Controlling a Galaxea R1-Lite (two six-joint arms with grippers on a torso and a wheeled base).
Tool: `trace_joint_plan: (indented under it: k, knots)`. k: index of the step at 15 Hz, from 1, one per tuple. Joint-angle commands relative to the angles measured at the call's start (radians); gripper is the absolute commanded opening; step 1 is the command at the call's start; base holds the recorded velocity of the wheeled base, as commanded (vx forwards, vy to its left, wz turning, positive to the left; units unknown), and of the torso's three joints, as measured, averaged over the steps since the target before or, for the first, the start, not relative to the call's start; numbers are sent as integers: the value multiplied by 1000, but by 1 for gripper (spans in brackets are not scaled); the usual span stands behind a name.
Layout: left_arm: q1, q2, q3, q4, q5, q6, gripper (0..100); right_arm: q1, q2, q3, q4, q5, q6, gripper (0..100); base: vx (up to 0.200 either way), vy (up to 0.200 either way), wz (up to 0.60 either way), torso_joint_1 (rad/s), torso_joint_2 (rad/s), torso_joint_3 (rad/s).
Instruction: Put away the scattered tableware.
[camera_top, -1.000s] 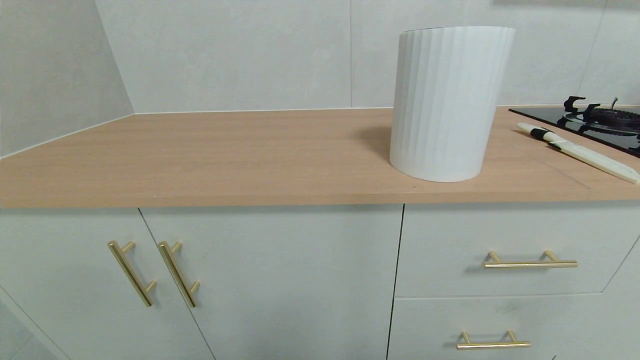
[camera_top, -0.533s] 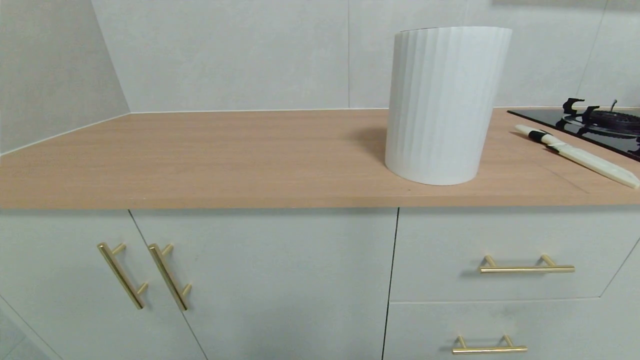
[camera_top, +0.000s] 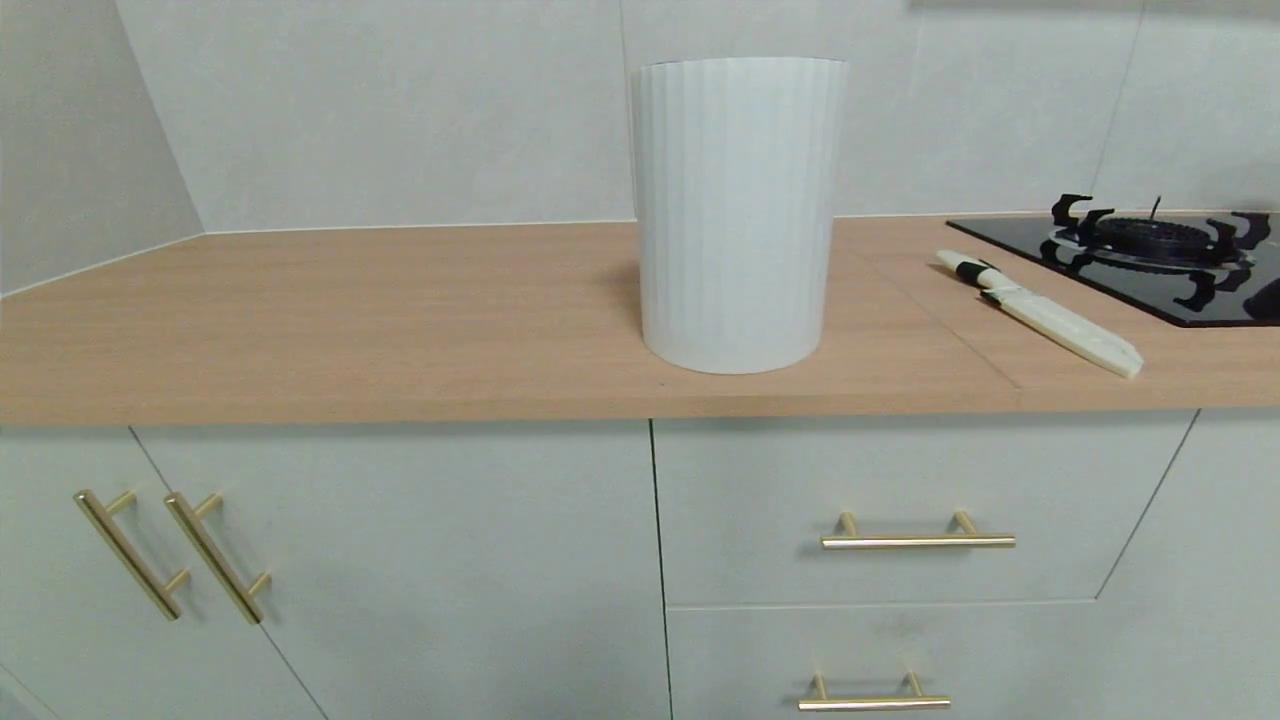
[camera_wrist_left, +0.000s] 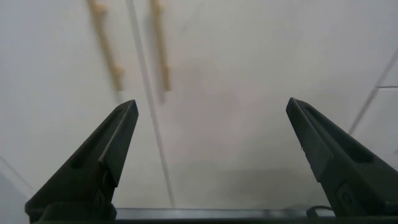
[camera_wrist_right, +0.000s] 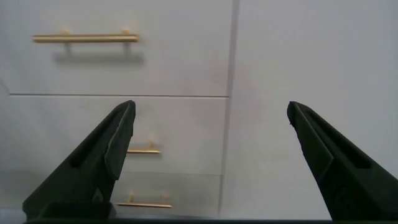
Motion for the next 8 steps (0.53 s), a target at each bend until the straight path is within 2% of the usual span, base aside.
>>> trace_joint_plan:
  k: [1, 8]
  knots:
    - [0, 0, 0, 0, 0, -1, 100, 0, 1, 0, 0, 1, 0, 100, 0, 0, 0, 0, 0, 0]
    - [0, 0, 0, 0, 0, -1, 100, 0, 1, 0, 0, -1, -3, 100, 0, 0, 0, 0, 0, 0]
